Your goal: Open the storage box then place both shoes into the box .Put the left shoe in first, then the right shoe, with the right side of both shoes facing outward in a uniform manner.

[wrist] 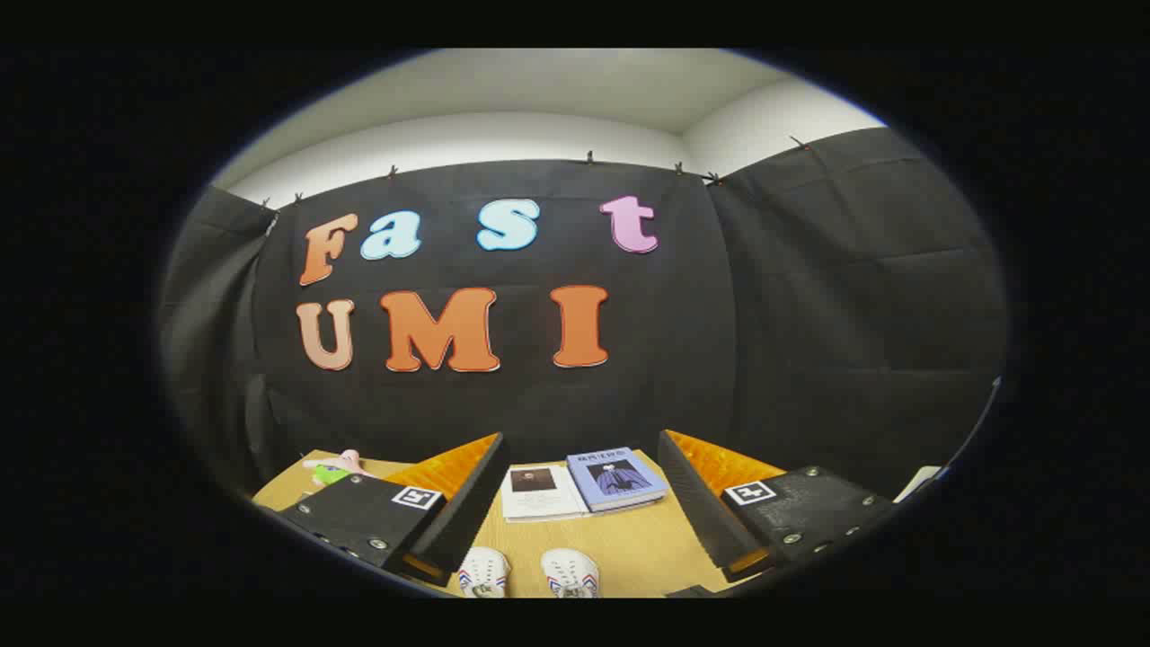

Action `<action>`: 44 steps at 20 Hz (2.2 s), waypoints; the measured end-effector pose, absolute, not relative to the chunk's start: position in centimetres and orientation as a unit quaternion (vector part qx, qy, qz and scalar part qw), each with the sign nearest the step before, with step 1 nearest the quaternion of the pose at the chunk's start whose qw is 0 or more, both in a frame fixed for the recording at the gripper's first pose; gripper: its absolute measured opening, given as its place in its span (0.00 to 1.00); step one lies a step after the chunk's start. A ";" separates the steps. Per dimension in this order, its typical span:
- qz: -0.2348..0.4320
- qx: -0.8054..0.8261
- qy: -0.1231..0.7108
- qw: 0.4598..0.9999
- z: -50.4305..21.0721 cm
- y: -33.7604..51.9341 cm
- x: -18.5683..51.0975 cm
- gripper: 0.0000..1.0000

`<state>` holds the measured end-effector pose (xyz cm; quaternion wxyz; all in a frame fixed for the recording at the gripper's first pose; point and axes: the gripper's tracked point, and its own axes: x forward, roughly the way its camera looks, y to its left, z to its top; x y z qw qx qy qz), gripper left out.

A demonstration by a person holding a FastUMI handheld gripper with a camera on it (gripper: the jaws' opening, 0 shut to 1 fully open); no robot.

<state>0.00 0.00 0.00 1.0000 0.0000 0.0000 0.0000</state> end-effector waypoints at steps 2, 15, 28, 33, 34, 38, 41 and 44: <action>0.000 -0.002 0.003 1.000 -0.2 0.0 0.0 0.99; -0.020 -0.012 0.017 1.000 -1.6 -2.3 -1.0 0.99; 0.066 0.080 0.081 0.991 -7.2 2.1 -0.2 0.99; 0.137 0.152 0.148 0.968 -12.5 7.4 0.4 0.98; 0.152 0.164 0.162 0.961 -13.7 8.7 0.3 0.98; 0.218 0.239 0.219 0.921 -17.4 13.8 -0.6 0.98; 0.251 0.302 0.250 0.885 -20.0 16.8 -1.0 0.98; 0.257 0.332 0.284 0.862 -23.5 18.4 -1.4 0.98</action>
